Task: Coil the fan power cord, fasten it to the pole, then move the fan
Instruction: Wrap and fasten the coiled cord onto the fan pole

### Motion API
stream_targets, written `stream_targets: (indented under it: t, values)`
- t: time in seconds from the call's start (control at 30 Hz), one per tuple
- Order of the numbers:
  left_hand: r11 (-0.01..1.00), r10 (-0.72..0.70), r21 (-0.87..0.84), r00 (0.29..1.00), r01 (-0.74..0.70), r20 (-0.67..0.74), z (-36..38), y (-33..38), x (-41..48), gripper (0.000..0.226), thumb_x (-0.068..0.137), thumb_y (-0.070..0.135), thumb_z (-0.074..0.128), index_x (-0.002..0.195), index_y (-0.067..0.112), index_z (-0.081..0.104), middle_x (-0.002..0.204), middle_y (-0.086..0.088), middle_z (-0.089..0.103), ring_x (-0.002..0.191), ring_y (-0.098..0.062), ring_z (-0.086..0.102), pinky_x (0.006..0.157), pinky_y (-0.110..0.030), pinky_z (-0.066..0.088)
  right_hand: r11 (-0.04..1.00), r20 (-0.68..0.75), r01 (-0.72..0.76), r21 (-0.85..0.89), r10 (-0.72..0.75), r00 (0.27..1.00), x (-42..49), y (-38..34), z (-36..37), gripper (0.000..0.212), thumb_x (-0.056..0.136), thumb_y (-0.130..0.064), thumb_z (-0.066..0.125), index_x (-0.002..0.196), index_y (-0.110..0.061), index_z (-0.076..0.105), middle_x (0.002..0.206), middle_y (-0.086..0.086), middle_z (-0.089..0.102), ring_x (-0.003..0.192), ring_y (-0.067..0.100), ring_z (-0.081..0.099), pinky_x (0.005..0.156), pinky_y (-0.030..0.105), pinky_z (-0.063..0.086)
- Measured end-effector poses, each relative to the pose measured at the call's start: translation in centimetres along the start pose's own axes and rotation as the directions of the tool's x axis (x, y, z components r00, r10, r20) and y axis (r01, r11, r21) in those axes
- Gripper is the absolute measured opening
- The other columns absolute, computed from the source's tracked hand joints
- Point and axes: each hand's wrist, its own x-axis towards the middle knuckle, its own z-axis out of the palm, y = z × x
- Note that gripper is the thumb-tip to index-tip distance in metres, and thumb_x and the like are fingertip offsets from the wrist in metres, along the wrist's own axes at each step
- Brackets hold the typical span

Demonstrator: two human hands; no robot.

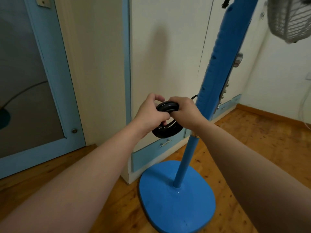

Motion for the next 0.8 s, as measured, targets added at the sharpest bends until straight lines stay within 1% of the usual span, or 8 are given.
stream_targets:
  t: [0.13,0.23,0.3,0.47,0.57,0.63,0.7,0.8]
  values:
    - [0.986,0.015,-0.163,0.998,-0.026,-0.068,0.0,-0.4,-0.2,0.055,0.072,0.007,0.073,0.116,0.022,0.043,0.097,-0.004,0.062,0.077,-0.011,0.06,0.063,-0.019,0.045,0.961,-0.1,-0.098,0.259,0.127,0.987,-0.1,0.1,0.0,0.007,0.084,-0.006,0.058,0.084,-0.009,0.064,0.067,0.005,0.057,0.063,0.015,0.052,0.062,0.027,0.043]
    - [0.968,0.042,-0.246,0.999,-0.049,-0.032,0.5,-1.0,-0.2,0.047,0.07,0.014,0.077,0.107,0.02,0.05,0.091,-0.001,0.061,0.082,-0.011,0.06,0.07,-0.019,0.046,0.904,-0.16,-0.14,0.404,0.221,0.962,0.1,0.4,-0.4,0.01,0.086,-0.01,0.058,0.081,-0.017,0.064,0.071,0.002,0.061,0.068,0.014,0.056,0.06,0.019,0.048]
    - [0.973,0.058,-0.222,0.998,-0.063,-0.031,1.3,-1.3,0.0,0.042,0.069,0.013,0.079,0.099,0.024,0.052,0.091,0.002,0.061,0.085,-0.011,0.06,0.071,-0.018,0.046,0.858,-0.175,-0.168,0.485,0.283,0.943,0.4,0.5,-0.5,0.016,0.087,-0.008,0.056,0.078,-0.021,0.06,0.067,-0.001,0.057,0.063,0.013,0.054,0.053,0.016,0.048]
    - [0.99,0.012,-0.139,0.993,-0.029,-0.119,2.5,-1.2,1.4,0.037,0.07,-0.001,0.069,0.085,0.028,0.052,0.085,0.0,0.063,0.082,-0.015,0.061,0.067,-0.02,0.046,0.672,-0.143,-0.221,0.706,0.442,0.886,0.9,1.9,0.1,0.013,0.085,-0.011,0.06,0.075,-0.017,0.057,0.057,0.001,0.046,0.053,0.016,0.045,0.061,0.031,0.045]
    - [0.999,0.041,-0.019,0.997,-0.042,-0.06,2.8,-0.9,2.2,0.031,0.071,-0.001,0.066,0.078,0.026,0.053,0.075,0.005,0.057,0.07,-0.009,0.055,0.059,-0.019,0.04,0.511,-0.099,-0.205,0.835,0.506,0.857,0.7,3.2,0.9,0.012,0.085,-0.007,0.059,0.075,-0.013,0.057,0.054,0.003,0.041,0.053,0.016,0.042,0.058,0.03,0.042]
    - [0.998,0.031,0.053,0.999,-0.03,-0.017,3.0,-0.9,2.6,0.028,0.072,-0.002,0.064,0.084,0.022,0.054,0.077,0.006,0.056,0.072,-0.009,0.055,0.058,-0.018,0.04,0.468,-0.056,-0.219,0.856,0.505,0.861,0.4,4.1,1.4,0.005,0.086,-0.007,0.059,0.081,-0.009,0.059,0.056,0.005,0.046,0.057,0.018,0.047,0.062,0.032,0.044]
    - [0.996,0.003,0.087,1.0,-0.003,-0.001,2.8,-1.1,3.0,0.03,0.073,-0.005,0.061,0.092,0.018,0.055,0.078,0.004,0.056,0.073,-0.012,0.054,0.059,-0.02,0.04,0.543,-0.018,-0.267,0.796,0.463,0.886,0.2,4.9,1.3,0.007,0.083,-0.006,0.061,0.089,-0.01,0.06,0.067,0.007,0.056,0.068,0.021,0.056,0.071,0.034,0.048]
    - [0.983,-0.006,0.183,0.998,-0.006,0.068,2.2,-1.1,4.0,0.029,0.072,-0.008,0.058,0.092,0.014,0.055,0.075,0.002,0.054,0.07,-0.013,0.052,0.057,-0.022,0.038,0.806,-0.023,-0.267,0.529,0.329,0.944,0.3,5.4,-0.3,0.042,0.075,0.003,0.065,0.108,-0.02,0.053,0.094,0.001,0.061,0.087,0.015,0.061,0.073,0.023,0.05]
